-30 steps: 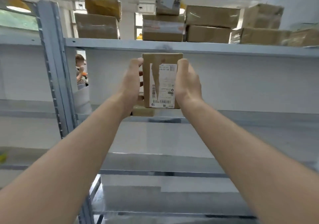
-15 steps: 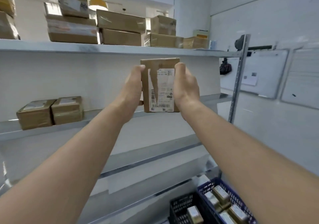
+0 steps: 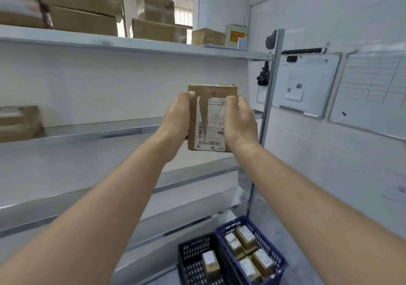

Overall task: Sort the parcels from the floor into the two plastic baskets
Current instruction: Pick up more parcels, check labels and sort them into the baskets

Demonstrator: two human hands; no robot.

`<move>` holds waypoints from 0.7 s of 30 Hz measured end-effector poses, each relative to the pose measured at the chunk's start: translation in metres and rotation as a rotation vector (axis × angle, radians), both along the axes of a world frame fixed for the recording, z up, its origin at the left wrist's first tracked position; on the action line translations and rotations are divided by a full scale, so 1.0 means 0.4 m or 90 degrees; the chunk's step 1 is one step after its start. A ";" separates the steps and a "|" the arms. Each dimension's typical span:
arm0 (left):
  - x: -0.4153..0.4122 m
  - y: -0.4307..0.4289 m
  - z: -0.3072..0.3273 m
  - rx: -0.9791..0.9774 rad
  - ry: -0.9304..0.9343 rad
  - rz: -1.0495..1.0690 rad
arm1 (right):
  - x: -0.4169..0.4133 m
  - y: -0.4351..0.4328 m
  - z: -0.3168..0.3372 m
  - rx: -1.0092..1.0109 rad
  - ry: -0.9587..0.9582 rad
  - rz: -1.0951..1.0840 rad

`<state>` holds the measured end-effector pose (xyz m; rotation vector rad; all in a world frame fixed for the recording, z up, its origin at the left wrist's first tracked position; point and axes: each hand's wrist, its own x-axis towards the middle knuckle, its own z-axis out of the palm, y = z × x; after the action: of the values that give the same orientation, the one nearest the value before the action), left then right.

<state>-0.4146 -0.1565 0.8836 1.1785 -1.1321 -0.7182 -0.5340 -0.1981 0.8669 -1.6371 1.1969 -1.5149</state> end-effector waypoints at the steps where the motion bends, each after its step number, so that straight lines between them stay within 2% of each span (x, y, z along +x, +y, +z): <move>1: -0.025 -0.015 -0.008 0.010 0.001 0.001 | -0.025 -0.019 -0.011 0.006 0.005 -0.005; 10: -0.128 -0.190 -0.084 0.035 0.016 0.010 | -0.137 -0.197 -0.071 0.049 0.030 0.002; 21: -0.003 -0.565 -0.233 0.082 0.056 0.043 | 0.009 -0.518 -0.227 0.082 0.094 -0.028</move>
<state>-0.4159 -0.3824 0.7906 1.2751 -0.9797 -0.7927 -0.5304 -0.4053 0.7761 -1.6704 1.3879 -1.3315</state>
